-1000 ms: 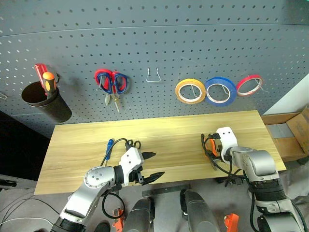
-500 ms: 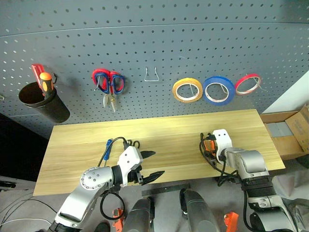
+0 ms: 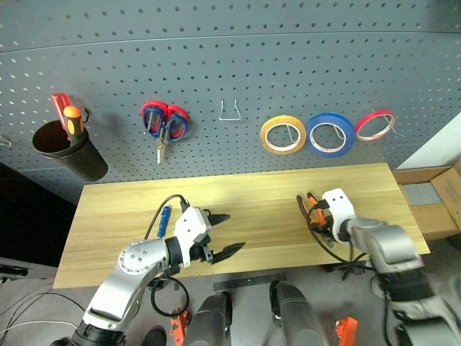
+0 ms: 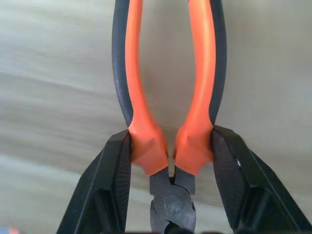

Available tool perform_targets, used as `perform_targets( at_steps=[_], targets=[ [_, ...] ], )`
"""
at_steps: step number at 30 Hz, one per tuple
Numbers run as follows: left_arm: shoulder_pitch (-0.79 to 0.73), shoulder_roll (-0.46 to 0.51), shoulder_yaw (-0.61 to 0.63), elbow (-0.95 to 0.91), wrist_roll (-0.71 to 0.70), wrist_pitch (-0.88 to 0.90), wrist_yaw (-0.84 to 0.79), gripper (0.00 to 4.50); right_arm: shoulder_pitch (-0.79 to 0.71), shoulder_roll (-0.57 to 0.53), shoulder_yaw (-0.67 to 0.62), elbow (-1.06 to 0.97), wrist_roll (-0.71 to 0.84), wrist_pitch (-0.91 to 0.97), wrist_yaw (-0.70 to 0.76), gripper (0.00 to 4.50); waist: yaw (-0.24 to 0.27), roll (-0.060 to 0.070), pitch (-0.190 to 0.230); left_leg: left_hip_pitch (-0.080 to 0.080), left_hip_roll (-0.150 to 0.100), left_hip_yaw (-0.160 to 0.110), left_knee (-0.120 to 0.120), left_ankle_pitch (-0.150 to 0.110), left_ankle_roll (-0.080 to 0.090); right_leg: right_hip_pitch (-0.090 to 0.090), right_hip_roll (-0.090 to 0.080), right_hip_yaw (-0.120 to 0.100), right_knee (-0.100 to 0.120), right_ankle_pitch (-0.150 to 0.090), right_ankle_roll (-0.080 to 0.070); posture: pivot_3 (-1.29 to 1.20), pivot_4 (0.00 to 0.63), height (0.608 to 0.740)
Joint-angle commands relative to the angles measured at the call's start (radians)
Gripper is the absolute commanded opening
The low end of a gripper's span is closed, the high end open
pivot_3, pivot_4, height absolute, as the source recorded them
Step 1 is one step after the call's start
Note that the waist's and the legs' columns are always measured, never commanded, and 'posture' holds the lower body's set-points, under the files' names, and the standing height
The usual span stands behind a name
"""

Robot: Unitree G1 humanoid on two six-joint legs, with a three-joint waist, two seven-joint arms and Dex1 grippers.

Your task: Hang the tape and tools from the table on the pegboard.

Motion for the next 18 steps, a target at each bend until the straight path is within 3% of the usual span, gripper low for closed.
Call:
perform_targets(
  at_steps=[1, 4, 8, 13, 18],
  targets=[
    [-0.009, -0.060, 0.113, -0.016, -0.074, -0.087, 0.050, 3.95, 0.035, -0.034, -0.072, -0.301, 0.225, -0.123, 0.245, 1.86, -0.006, -0.003, -0.002, 0.001, 0.001, 0.001, -0.001, 0.000, 0.000, 0.000, 0.001, 0.000, 0.000, 0.000, 0.000, -0.15, 0.274, 0.740],
    [-0.012, -0.086, 0.152, -0.028, -0.078, -0.103, 0.086, 3.95, 0.004, -0.018, -0.092, -0.321, 0.278, -0.173, 0.277, 1.86, -0.004, -0.005, -0.003, 0.002, 0.004, 0.002, 0.000, 0.000, -0.001, 0.001, 0.003, 0.000, -0.001, 0.000, 0.000, -0.13, 0.259, 0.740],
    [-0.039, -0.156, 0.217, -0.068, -0.129, -0.126, 0.175, 3.95, -0.149, 0.091, -0.085, -0.288, 0.319, -0.256, 0.240, 1.86, 0.003, -0.005, -0.003, 0.001, 0.002, 0.001, 0.002, 0.000, -0.001, 0.002, 0.002, 0.001, -0.001, 0.002, 0.002, -0.11, 0.243, 0.740],
    [-0.060, -0.233, 0.221, -0.086, -0.085, -0.187, 0.278, 3.95, -0.453, 0.285, -0.024, -0.076, 0.144, -0.448, 0.060, 1.86, 0.010, -0.008, -0.005, 0.002, 0.001, 0.002, 0.004, 0.002, -0.006, 0.002, 0.002, 0.002, -0.001, 0.005, 0.002, -0.08, 0.222, 0.740],
    [-0.047, -0.287, 0.203, -0.084, -0.008, -0.268, 0.362, 3.95, -0.586, 0.383, 0.027, 0.087, 0.002, -0.639, -0.023, 1.86, 0.029, -0.013, -0.009, -0.001, 0.001, 0.003, 0.001, 0.004, -0.009, -0.004, 0.002, 0.001, 0.000, 0.006, 0.000, -0.06, 0.215, 0.740]
  ],
)
